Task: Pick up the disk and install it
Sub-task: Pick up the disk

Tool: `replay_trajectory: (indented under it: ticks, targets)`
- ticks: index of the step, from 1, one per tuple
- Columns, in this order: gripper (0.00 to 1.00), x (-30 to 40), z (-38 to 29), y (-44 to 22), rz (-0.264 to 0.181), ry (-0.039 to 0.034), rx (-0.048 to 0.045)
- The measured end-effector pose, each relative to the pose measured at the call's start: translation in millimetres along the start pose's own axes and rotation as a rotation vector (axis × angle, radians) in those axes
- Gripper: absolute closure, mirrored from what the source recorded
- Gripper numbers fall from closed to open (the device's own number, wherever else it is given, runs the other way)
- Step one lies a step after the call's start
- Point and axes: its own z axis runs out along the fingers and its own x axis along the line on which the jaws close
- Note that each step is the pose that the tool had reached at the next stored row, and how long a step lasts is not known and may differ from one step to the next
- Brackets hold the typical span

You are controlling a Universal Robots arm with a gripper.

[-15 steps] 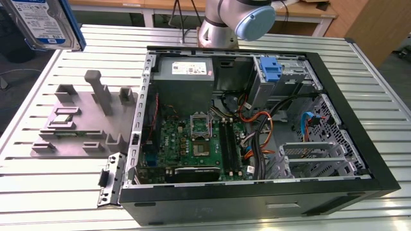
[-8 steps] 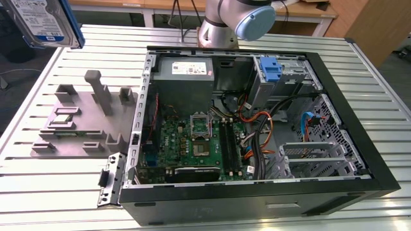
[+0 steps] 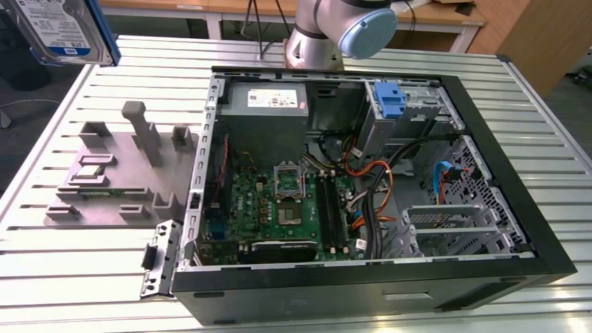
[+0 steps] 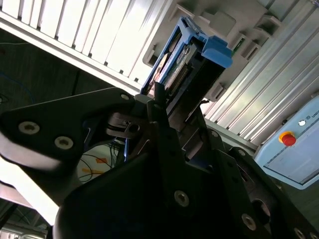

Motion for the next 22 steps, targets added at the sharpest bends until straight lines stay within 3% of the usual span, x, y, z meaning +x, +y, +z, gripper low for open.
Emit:
replay_trajectory:
  ticks: [15, 22]
  targets:
    - [0.65, -0.1, -3.3, 0.2, 0.000, 0.0001, -0.0001]
    - [0.65, -0.6, -12.3, 0.5, 0.000, 0.0001, -0.0001]
